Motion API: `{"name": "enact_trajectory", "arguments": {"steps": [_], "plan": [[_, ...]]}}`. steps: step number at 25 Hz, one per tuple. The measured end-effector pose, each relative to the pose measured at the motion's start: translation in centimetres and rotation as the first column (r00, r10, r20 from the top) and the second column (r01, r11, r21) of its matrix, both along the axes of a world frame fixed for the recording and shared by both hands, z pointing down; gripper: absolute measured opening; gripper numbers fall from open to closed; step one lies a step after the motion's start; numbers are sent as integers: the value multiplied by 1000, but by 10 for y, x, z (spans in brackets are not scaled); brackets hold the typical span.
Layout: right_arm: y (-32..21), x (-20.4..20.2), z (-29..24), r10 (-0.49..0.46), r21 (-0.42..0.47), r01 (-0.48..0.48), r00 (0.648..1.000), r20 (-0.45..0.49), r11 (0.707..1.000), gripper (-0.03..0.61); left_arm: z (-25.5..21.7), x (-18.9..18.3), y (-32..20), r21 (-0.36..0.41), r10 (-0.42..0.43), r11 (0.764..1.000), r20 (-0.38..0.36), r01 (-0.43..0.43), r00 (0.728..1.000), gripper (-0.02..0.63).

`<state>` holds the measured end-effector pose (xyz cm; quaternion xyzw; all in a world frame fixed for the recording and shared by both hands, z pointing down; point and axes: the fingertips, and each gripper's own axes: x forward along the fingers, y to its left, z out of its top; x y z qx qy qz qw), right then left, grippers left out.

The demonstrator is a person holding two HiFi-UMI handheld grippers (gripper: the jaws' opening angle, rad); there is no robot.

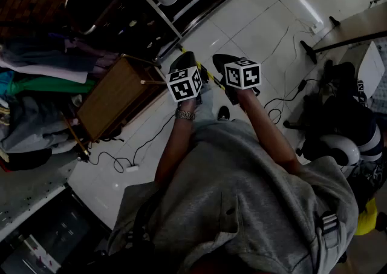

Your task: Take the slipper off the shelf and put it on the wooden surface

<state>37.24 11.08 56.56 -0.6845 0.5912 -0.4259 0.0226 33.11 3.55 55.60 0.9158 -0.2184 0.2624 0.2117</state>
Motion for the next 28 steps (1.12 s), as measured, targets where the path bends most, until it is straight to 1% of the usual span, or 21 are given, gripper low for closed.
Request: {"name": "enact_trajectory", "arguments": {"steps": [4, 6, 9, 10, 13, 16, 18, 20, 23, 24, 26, 27, 28], "plan": [[-56, 22, 8, -31, -36, 30, 999, -28, 999, 1, 10, 33, -53, 0, 19, 1000, 6, -19, 1000, 14], [-89, 36, 7, -48, -50, 45, 997, -54, 998, 1, 15, 48, -81, -24, 25, 999, 20, -24, 999, 14], [-146, 67, 5, -48, -69, 41, 993, -108, 997, 2, 18, 73, -122, -53, 35, 998, 37, -33, 999, 14], [-164, 76, 6, -46, -80, 37, 992, -121, 996, 3, 20, 79, -135, -56, 31, 998, 43, -28, 999, 14], [-213, 92, 13, -48, -100, 34, 989, -139, 994, 33, 30, 84, -175, -69, -4, 998, 69, 9, 998, 14], [-252, 104, 34, -56, -108, 44, 992, -112, 993, 47, 44, 84, -200, -102, -37, 994, 99, 47, 994, 14], [-274, 115, 55, -64, -100, 56, 995, -78, 993, 72, 52, 86, -209, -118, -49, 991, 113, 62, 992, 14], [-292, 129, 79, -55, -94, 53, 998, -10, 994, 114, 57, 90, -218, -121, -59, 990, 126, 74, 990, 14], [-305, 149, 124, -25, -107, 38, 993, 120, 994, 202, 56, 85, -216, -123, -72, 988, 131, 88, 989, 14], [-312, 158, 137, -30, -112, 44, 991, 128, 993, 216, 54, 83, -215, -119, -74, 989, 129, 89, 989, 14], [-330, 177, 159, -55, -133, 66, 994, 90, 989, 248, 54, 77, -215, -112, -89, 988, 134, 104, 987, 14], [-340, 185, 168, -61, -140, 71, 995, 76, 988, 252, 57, 73, -214, -115, -104, 986, 143, 121, 984, 14], [-351, 192, 177, -58, -140, 70, 995, 83, 988, 253, 61, 68, -214, -123, -121, 982, 153, 140, 981, 14]]}}
